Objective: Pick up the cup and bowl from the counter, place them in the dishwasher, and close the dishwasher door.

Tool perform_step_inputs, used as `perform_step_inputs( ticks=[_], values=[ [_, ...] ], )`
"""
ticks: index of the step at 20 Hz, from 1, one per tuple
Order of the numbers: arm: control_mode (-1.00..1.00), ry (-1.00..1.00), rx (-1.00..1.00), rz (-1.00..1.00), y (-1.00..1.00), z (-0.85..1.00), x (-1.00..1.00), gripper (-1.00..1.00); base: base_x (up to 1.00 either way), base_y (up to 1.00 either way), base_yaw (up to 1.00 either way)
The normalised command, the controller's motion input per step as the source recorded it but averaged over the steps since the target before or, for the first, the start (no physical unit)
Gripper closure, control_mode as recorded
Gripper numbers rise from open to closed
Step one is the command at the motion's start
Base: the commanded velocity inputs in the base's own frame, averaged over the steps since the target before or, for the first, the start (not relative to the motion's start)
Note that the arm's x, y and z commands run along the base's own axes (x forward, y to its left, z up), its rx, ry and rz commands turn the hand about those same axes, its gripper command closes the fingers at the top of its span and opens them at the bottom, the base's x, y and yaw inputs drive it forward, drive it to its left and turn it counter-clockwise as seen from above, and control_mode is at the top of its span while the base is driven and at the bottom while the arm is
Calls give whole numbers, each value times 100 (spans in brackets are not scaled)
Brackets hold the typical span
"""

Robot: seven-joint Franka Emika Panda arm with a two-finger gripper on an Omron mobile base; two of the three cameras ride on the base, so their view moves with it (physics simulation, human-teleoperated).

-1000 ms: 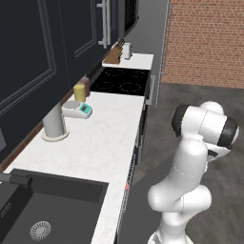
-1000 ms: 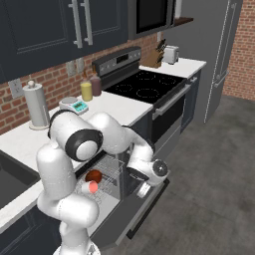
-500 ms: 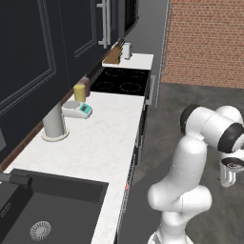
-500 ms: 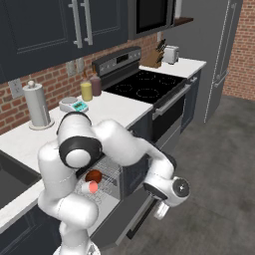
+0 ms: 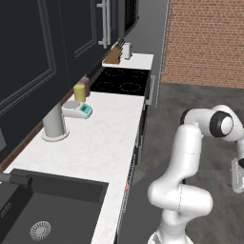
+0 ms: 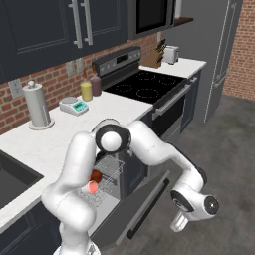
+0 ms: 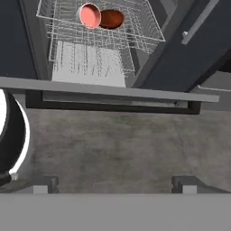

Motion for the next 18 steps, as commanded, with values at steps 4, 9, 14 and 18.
perform_step_inputs(
  ticks=[4, 9, 14, 18],
  values=[
    [-100, -5, 28, 7, -51, -85, 0, -100, 0, 0, 0],
    [-100, -4, 29, 10, -37, -94, 1, -100, 0, 0, 0],
    [-100, -2, 31, 16, -10, -85, 17, -100, 0, 0, 0],
    [-100, 0, 30, 18, 0, -84, 35, -100, 0, 0, 0]
  ],
)
